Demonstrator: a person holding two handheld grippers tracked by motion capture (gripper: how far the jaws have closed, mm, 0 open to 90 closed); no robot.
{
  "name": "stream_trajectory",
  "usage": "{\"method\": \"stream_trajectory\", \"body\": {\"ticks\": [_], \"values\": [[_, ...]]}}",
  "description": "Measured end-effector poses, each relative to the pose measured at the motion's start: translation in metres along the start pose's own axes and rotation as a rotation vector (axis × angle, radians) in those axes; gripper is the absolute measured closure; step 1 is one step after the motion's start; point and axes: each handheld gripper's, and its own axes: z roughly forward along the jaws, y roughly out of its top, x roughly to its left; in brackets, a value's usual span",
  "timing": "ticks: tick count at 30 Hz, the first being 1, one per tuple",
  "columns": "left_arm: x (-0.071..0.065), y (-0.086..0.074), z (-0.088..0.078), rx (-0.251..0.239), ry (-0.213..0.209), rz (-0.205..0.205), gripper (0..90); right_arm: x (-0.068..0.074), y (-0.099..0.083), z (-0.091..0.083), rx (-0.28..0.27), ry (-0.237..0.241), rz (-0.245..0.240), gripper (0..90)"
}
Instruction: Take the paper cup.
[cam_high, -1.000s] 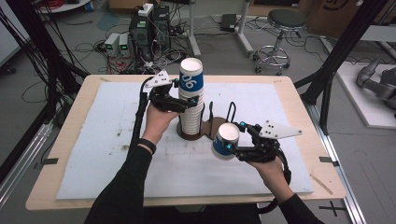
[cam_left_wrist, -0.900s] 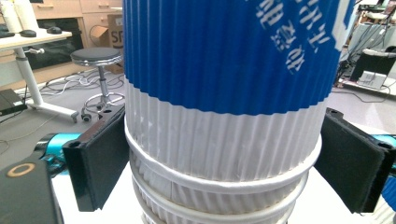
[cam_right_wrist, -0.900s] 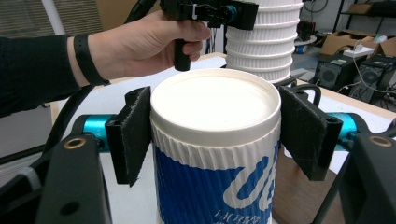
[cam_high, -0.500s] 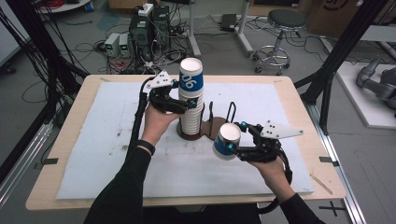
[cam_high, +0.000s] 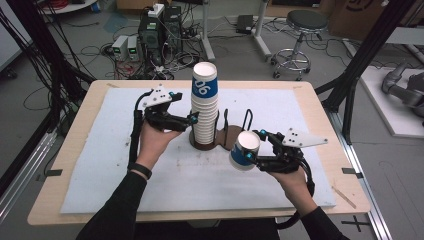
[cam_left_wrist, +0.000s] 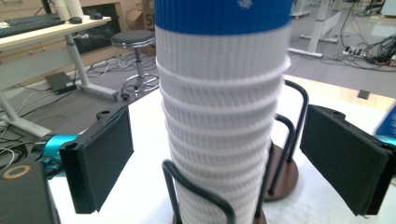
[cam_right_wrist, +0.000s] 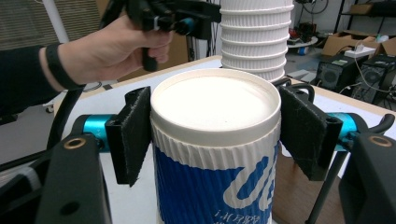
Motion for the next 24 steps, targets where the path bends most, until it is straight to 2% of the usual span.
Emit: {"method": "stream_trajectory", "body": {"ticks": [5,14,17,19,24], "values": [[-0.008,-0.012,-0.022,-0.023,-0.018,-0.009,9.5,-0.001,-0.001,0.000,0.002,-0.001,0.000,30.5],[-0.029,-0.034,-0.050,-0.040,-0.065,-0.020,9.4,-0.003,-0.002,0.002,0.002,0.002,-0.004,30.5],[-0.038,-0.041,-0.055,-0.026,-0.068,-0.007,9.4,-0.003,-0.002,0.002,0.001,0.000,-0.002,30.5],[-0.043,-0.045,-0.056,-0.027,-0.081,-0.017,9.4,-0.003,-0.002,0.001,0.001,-0.001,-0.001,30.5],[-0.055,-0.054,-0.059,-0.027,-0.102,-0.012,9.5,-0.003,-0.002,0.002,0.001,-0.006,-0.006,30.5]]}}
